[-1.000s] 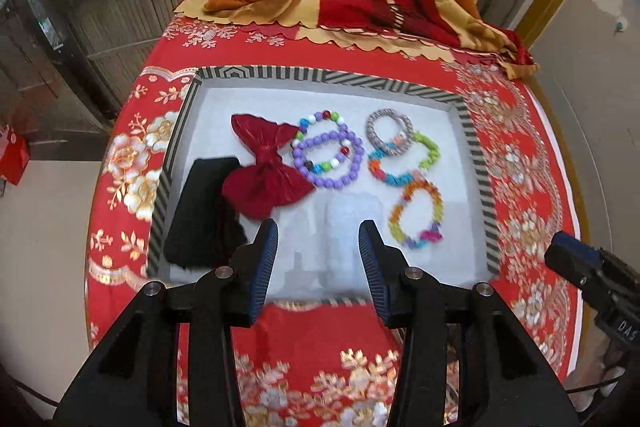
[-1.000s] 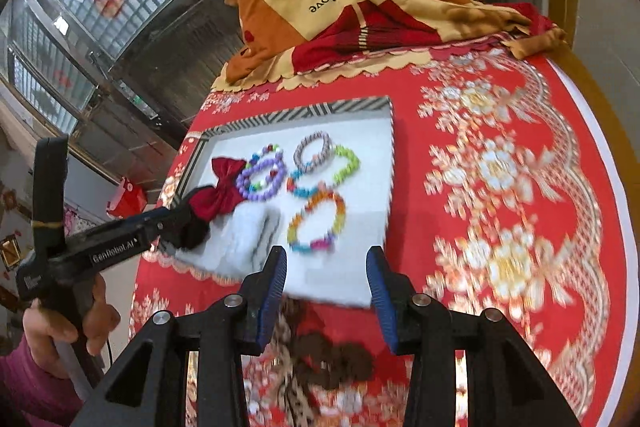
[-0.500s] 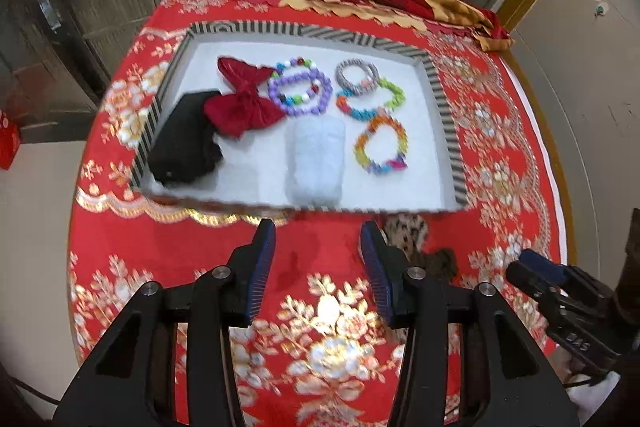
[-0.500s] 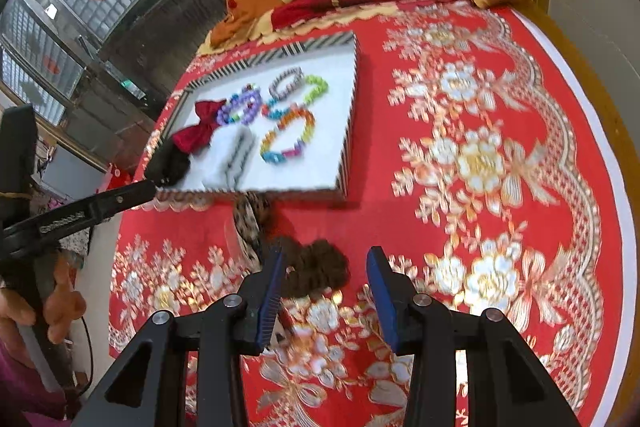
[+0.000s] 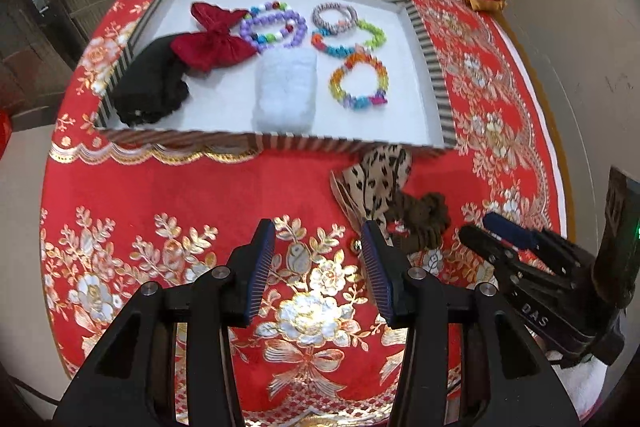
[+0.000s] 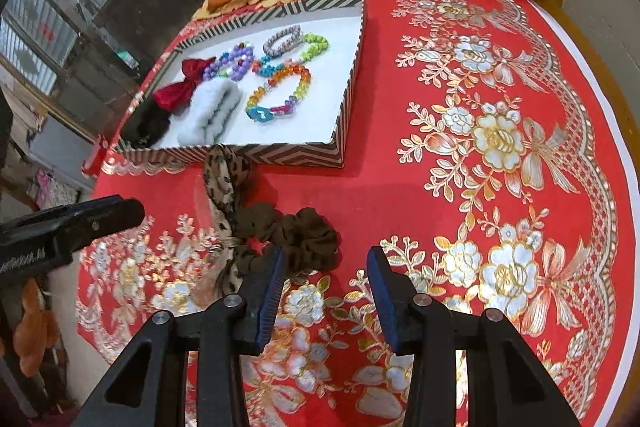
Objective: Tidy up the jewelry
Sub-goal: 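Move both grippers to the leopard-print bow and brown scrunchie, then grasp the leopard-print bow with the left gripper while the right gripper grasps the brown scrunchie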
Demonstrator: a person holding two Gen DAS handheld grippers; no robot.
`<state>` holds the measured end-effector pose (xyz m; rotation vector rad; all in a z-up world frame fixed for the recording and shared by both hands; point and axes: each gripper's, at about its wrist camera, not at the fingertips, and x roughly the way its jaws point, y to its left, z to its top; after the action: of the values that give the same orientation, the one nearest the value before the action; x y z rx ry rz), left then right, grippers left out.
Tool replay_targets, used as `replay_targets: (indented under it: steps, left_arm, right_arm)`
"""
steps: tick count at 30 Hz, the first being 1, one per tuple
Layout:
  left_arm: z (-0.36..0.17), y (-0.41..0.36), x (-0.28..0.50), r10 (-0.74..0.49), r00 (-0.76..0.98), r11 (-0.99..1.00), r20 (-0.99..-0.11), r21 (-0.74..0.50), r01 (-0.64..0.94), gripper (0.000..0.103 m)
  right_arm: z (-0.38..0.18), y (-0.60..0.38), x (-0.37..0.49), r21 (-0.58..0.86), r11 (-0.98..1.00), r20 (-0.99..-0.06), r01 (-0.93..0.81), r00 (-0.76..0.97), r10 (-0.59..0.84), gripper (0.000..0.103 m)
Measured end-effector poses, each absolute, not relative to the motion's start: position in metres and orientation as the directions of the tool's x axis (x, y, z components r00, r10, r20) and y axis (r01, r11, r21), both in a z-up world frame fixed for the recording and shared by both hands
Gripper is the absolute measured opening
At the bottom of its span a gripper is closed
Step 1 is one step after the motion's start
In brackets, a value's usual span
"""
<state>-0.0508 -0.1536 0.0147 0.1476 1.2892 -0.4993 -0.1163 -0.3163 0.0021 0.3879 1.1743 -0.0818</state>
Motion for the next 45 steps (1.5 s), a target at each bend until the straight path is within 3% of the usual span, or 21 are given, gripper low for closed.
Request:
replay_targets:
  steps: [19, 27, 33, 45]
  left_arm:
    - [-0.035, -0.188, -0.047, -0.269, 0.045, 0.858, -0.962, -0.218, 0.465, 0.044]
    - [-0.038, -0.194, -0.048, -0.226, 0.068, 0.86, -0.972, -0.166, 0.482, 0.044]
    - [-0.034, -0.197, -0.049, -0.204, 0.106, 0.862, -0.973, -0.127, 0.491, 0.044]
    - [-0.045, -0.217, -0.048, -0.215, 0.072, 0.844, -0.974, -0.148, 0.515, 0.044]
  right_arm:
    - [-0.017, -0.319, -0.101, 0.236, 0.959, -0.919, 0.158, 0.356, 0.167, 0.04]
    - [-0.022, -0.311, -0.09, 0.176, 0.979, -0.929, 0.099, 0.345, 0.133, 0.04]
    - [-0.028, -0.306, -0.091, 0.152, 0.984, -0.932, 0.095, 0.344, 0.111, 0.033]
    - [-0.027, -0.308, -0.099, 0.152, 0.983, -0.925, 0.102, 0.364, 0.105, 0.032]
